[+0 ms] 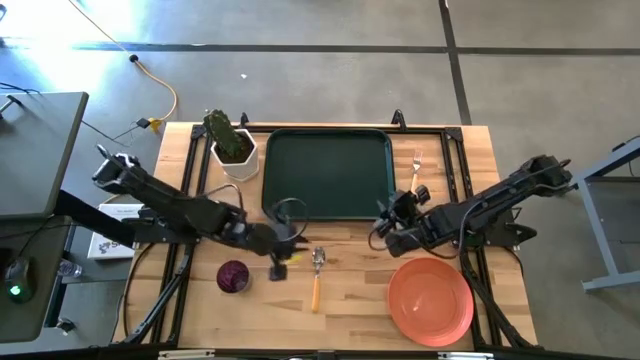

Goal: Pick and place plate/cup/fork/spoon on tray
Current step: Put the orange plate on the dark green tray

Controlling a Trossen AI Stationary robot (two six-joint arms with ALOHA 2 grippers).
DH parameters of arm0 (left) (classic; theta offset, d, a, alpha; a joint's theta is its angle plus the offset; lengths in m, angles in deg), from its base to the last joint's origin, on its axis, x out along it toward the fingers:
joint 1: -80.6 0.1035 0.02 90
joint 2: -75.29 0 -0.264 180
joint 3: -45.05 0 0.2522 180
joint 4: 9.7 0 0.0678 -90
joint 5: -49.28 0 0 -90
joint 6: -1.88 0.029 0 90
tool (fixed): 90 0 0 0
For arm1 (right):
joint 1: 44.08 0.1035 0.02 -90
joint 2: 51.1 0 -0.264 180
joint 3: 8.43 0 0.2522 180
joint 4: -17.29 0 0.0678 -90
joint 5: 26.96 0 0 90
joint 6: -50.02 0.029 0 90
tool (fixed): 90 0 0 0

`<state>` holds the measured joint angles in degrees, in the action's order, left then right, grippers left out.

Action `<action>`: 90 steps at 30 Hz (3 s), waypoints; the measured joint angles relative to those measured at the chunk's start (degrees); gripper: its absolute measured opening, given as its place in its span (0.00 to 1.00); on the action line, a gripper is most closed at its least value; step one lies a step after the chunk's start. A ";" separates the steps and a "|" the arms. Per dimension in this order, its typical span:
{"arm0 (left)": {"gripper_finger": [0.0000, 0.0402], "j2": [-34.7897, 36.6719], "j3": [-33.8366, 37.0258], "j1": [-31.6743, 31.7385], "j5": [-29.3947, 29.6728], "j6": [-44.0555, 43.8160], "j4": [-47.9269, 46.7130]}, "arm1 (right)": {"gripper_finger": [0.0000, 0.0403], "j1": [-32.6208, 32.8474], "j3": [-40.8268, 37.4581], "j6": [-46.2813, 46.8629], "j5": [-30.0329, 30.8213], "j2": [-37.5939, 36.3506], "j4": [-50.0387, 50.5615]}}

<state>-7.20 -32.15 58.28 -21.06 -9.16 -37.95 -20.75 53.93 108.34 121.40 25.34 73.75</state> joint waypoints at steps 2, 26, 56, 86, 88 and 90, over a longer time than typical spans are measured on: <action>0.17 -2.93 1.51 1.68 -0.42 0.96 9.08 | 0.50 1.75 1.38 2.58 0.86 0.00 4.96; 0.52 -39.21 -12.91 15.73 -17.87 -10.80 45.20 | 0.50 15.81 3.52 26.38 -35.77 -0.02 31.47; 0.52 -51.27 -26.69 11.70 -23.60 -9.44 35.44 | 0.50 28.78 2.12 40.49 -40.69 17.64 11.42; 0.52 -54.53 -26.95 12.29 -17.07 -17.09 41.92 | 0.50 22.06 13.99 35.62 -22.15 19.26 26.40; 0.52 -54.53 -27.69 12.65 -16.70 -19.26 39.89 | 0.50 22.47 17.10 37.64 -21.57 19.24 31.74; 0.52 -54.53 -28.59 13.05 -16.61 -21.30 37.03 | 0.50 22.82 19.32 39.31 -21.28 19.23 34.96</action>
<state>-61.72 -60.74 71.33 -37.67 -30.46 -0.92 2.07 73.24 147.65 100.12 44.57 108.71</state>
